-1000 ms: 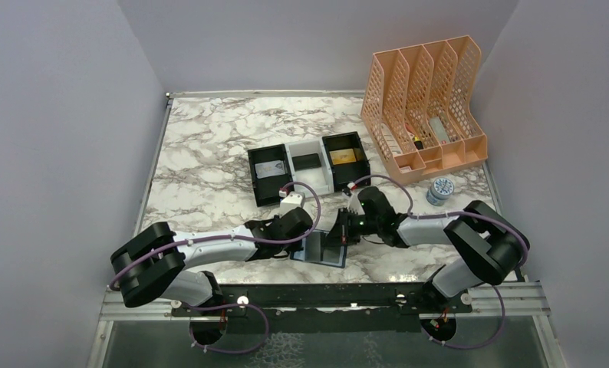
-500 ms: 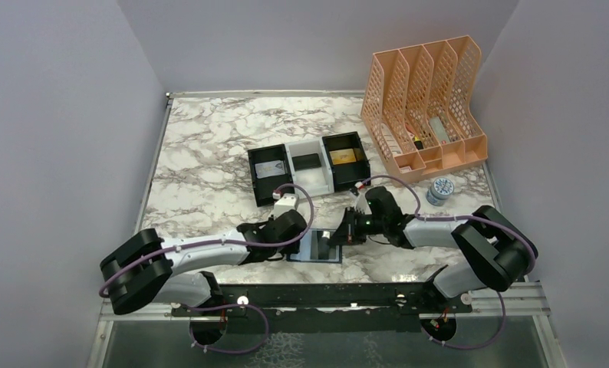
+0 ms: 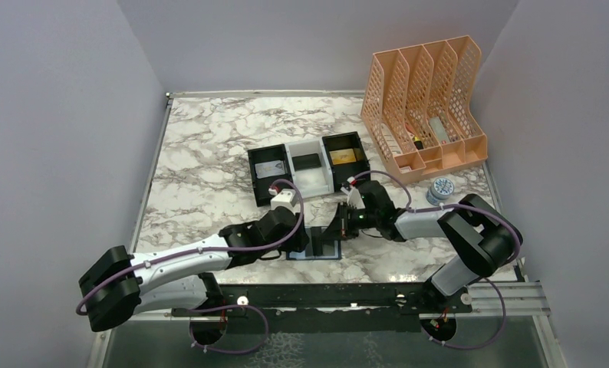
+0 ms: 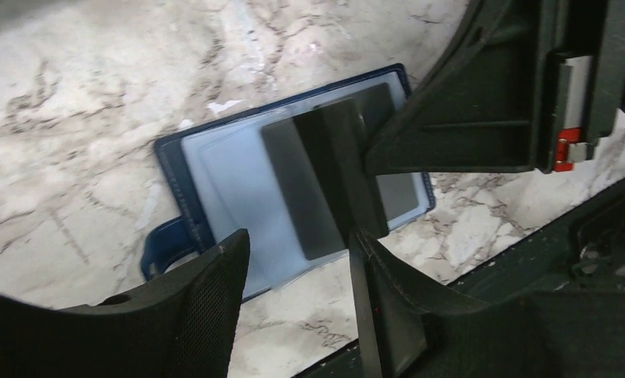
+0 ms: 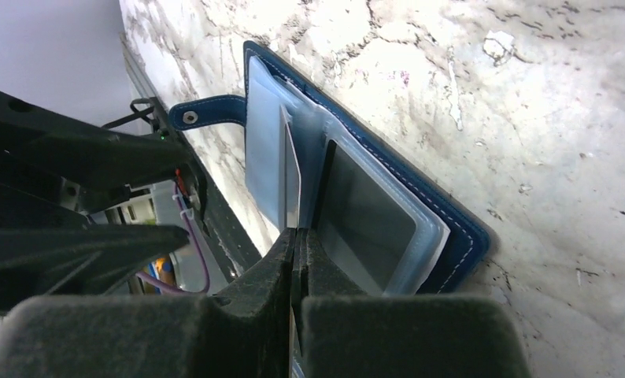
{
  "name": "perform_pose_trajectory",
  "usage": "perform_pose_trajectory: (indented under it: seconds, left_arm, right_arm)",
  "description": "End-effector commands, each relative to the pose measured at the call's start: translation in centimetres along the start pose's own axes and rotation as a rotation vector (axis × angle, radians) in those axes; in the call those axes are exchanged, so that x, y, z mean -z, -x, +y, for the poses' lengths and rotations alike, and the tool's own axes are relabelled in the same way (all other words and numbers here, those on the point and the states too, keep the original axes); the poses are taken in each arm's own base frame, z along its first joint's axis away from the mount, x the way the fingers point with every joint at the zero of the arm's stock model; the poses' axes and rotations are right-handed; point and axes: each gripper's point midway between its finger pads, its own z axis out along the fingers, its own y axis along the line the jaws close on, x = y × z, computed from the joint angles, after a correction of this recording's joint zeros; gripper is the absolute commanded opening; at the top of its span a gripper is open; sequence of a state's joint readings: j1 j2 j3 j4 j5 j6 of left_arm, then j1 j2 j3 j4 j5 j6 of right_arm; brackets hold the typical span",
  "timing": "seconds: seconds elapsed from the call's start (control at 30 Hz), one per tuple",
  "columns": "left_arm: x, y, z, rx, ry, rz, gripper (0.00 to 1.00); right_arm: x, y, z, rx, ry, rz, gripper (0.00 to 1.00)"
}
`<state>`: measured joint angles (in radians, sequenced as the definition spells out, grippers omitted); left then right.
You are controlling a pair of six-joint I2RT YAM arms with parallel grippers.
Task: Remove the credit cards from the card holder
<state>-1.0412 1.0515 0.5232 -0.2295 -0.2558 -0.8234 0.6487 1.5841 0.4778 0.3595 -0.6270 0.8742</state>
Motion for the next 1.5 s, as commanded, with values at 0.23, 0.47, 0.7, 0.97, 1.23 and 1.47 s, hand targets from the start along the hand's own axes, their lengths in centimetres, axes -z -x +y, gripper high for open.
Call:
perform_pose_trajectory:
  seconds: [0.23, 0.47, 0.7, 0.97, 1.23, 1.47]
  left_arm:
    - [-3.5, -1.6, -4.0, -0.001, -0.166, 0.066, 0.28]
    - [-4.7, -4.0, 1.5, -0.001, 0.057, 0.087, 0.19]
    - [-4.7, -4.6, 3.7, -0.01, 0.135, 0.072, 0.14]
    - [-4.5, -5.1, 4.1, -0.012, 0.141, 0.082, 0.11]
    - [-4.2, -4.8, 4.0, -0.005, 0.132, 0.072, 0.11]
    - [-3.6, -4.3, 4.1, -0.002, 0.137, 0.054, 0.11]
  right_arm:
    - [-0.2, 0.0, 0.0, -0.007, 0.021, -0.001, 0.01]
    - [-0.4, -0.1, 0.0, -0.012, 0.033, 0.0, 0.01]
    - [-0.4, -0.6, 0.7, -0.004, 0.104, 0.015, 0.04]
    - [-0.9, -1.0, 1.2, 0.012, 0.161, 0.045, 0.16]
    - [-1.4, -1.0, 0.5, -0.009, 0.132, 0.04, 0.03]
    - [-0.2, -0.6, -1.2, 0.016, -0.008, -0.026, 0.01]
